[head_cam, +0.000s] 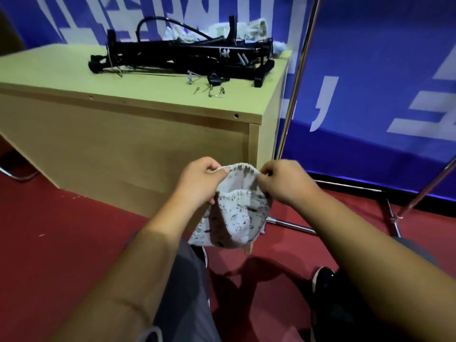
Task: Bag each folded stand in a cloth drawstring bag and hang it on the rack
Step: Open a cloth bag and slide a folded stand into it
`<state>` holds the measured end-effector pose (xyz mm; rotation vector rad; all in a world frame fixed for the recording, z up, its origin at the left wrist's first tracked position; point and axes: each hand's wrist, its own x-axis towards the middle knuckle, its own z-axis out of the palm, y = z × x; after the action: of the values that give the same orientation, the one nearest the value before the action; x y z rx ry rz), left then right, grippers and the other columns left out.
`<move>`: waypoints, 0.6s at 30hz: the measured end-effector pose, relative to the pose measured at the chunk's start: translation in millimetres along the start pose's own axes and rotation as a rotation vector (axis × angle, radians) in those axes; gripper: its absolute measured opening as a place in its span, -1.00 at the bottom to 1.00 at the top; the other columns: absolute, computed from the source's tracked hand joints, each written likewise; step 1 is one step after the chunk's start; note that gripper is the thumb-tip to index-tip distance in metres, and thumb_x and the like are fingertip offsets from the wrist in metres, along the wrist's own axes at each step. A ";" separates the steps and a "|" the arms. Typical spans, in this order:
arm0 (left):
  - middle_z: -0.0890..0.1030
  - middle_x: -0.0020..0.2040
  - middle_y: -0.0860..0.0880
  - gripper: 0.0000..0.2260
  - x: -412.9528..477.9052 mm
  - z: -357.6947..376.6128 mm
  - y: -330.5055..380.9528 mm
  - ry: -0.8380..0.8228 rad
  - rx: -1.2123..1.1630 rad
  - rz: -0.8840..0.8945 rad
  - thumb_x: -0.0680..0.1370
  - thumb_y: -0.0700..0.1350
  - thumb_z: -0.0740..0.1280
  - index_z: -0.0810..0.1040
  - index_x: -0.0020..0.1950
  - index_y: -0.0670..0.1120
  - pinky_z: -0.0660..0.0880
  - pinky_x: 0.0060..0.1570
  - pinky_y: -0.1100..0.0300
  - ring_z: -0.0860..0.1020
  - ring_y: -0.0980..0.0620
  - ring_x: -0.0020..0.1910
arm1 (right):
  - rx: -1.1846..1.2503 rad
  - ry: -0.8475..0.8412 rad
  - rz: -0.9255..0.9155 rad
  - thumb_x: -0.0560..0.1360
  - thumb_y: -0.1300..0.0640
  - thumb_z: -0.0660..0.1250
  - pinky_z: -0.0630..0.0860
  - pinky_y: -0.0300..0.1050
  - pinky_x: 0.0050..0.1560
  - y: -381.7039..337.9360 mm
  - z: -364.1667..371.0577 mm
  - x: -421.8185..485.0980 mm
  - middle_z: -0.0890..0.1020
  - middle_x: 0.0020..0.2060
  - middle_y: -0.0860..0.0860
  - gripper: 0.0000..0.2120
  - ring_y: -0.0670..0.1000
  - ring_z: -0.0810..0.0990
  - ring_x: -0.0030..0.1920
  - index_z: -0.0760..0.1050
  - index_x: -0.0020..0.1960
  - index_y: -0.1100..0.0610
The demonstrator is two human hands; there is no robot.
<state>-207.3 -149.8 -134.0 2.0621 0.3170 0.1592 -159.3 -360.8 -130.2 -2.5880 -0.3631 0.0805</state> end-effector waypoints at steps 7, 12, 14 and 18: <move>0.50 -0.35 -0.05 -0.79 9.0 -46.5 61.8 0.022 -0.099 0.086 0.64 -0.02 0.43 0.61 -0.02 -0.16 0.43 -0.50 0.25 0.44 0.05 -0.54 | 0.101 0.279 -0.211 0.63 0.03 0.31 0.67 -0.01 -0.04 -97.0 -73.4 31.9 0.73 -0.10 -0.02 -0.81 0.02 0.69 -0.09 0.71 0.03 0.01; 0.47 -0.39 -0.01 -0.80 20.6 -57.6 71.1 0.027 -0.135 0.096 0.61 0.00 0.45 0.57 -0.15 -0.04 0.43 -0.40 0.17 0.43 0.01 -0.54 | -0.063 0.329 -0.195 0.60 0.01 0.39 0.65 0.07 0.06 -123.5 -67.6 94.0 0.71 0.04 0.05 -0.83 0.14 0.66 0.08 0.69 0.09 0.05; 0.50 -0.35 -0.05 -0.80 22.7 -58.7 69.9 0.025 -0.146 0.092 0.61 0.00 0.45 0.57 -0.16 -0.05 0.42 -0.36 0.15 0.42 -0.01 -0.53 | -0.080 0.315 -0.149 0.60 -0.06 0.44 0.63 0.07 0.08 -125.1 -60.7 109.9 0.70 0.08 0.07 -0.77 0.18 0.66 0.12 0.68 0.13 0.07; 0.52 -0.32 -0.08 -0.80 26.1 -60.7 65.7 0.033 -0.171 0.074 0.60 -0.01 0.45 0.60 -0.10 -0.12 0.40 -0.34 0.15 0.40 -0.01 -0.53 | -0.106 0.314 -0.055 0.60 -0.22 0.41 0.64 0.02 0.01 -126.9 -51.8 127.2 0.73 -0.09 0.00 -0.70 0.16 0.69 0.00 0.70 0.00 0.01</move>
<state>-186.8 -121.9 -47.5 1.9039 0.2387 0.2570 -61.0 -246.5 -19.7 -2.6349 -0.3289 -0.3693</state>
